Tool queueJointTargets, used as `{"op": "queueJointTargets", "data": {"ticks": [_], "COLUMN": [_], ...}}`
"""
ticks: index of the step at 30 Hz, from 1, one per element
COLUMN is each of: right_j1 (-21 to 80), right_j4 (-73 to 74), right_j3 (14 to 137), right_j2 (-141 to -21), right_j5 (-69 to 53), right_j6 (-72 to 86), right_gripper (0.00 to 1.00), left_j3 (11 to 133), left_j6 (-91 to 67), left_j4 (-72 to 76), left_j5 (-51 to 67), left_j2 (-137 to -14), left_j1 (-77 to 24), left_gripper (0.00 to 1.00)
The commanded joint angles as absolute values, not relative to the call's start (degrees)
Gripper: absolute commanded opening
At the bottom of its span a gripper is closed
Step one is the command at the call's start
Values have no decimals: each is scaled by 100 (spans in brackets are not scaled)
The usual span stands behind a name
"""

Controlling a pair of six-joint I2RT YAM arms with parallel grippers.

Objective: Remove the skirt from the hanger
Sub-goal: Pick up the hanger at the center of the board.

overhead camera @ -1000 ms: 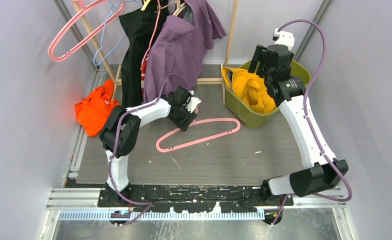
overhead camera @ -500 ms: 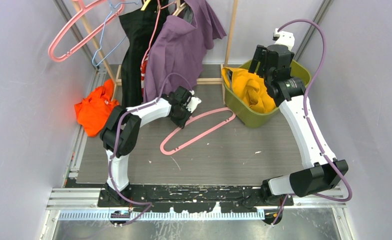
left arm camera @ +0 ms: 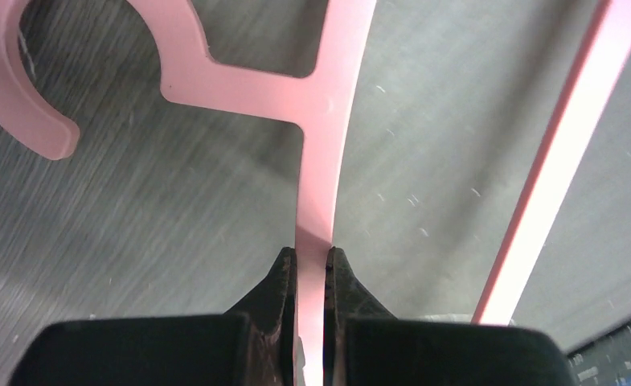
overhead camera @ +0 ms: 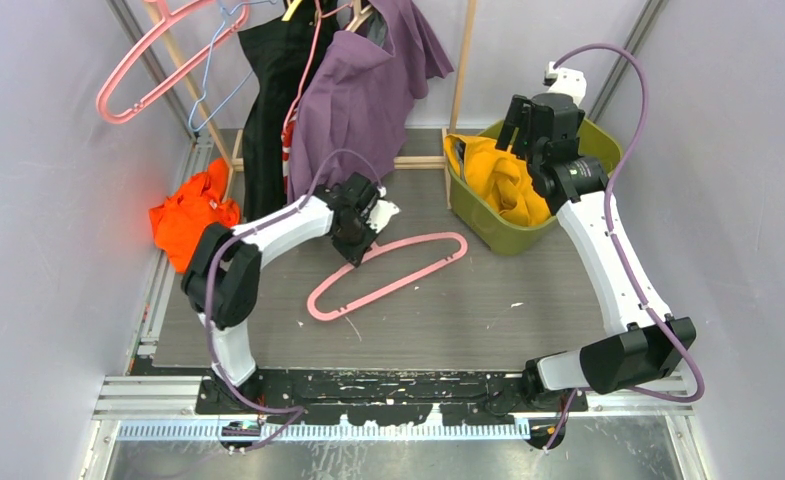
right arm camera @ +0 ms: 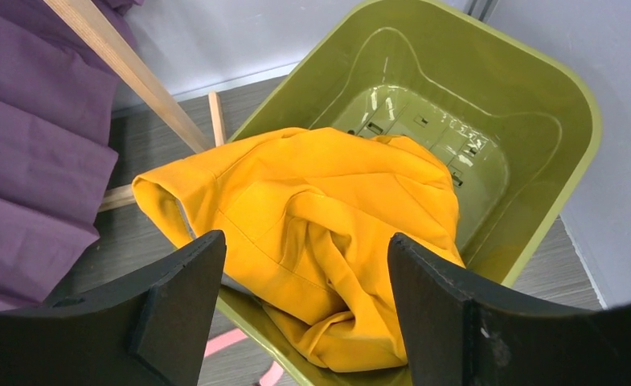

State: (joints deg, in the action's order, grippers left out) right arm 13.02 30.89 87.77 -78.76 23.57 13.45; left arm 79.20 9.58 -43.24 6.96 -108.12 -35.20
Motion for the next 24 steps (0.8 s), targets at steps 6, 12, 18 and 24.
{"op": "queueJointTargets", "data": {"ticks": [6, 12, 18, 24], "right_j1": [1408, 2107, 2528, 2934], "right_j4": [3068, 3449, 4073, 4529], "right_j3": [8825, 8861, 9226, 9716], "right_j2": [-7857, -7822, -7787, -7801], "right_j5": [1483, 971, -132, -1487], "right_j6": [1496, 856, 646, 544], "right_gripper": [74, 74, 75, 75], "left_j3": [8195, 8264, 8350, 8320], "left_j6": [1313, 1591, 2158, 2743], "left_j4": [-5369, -5427, -5371, -5333], "left_j5": [649, -174, -628, -485], "left_j2": [-8840, -7885, -7228, -6793], "left_j1": [-4281, -4636, -4676, -4678], "left_gripper": [0, 0, 0, 0]}}
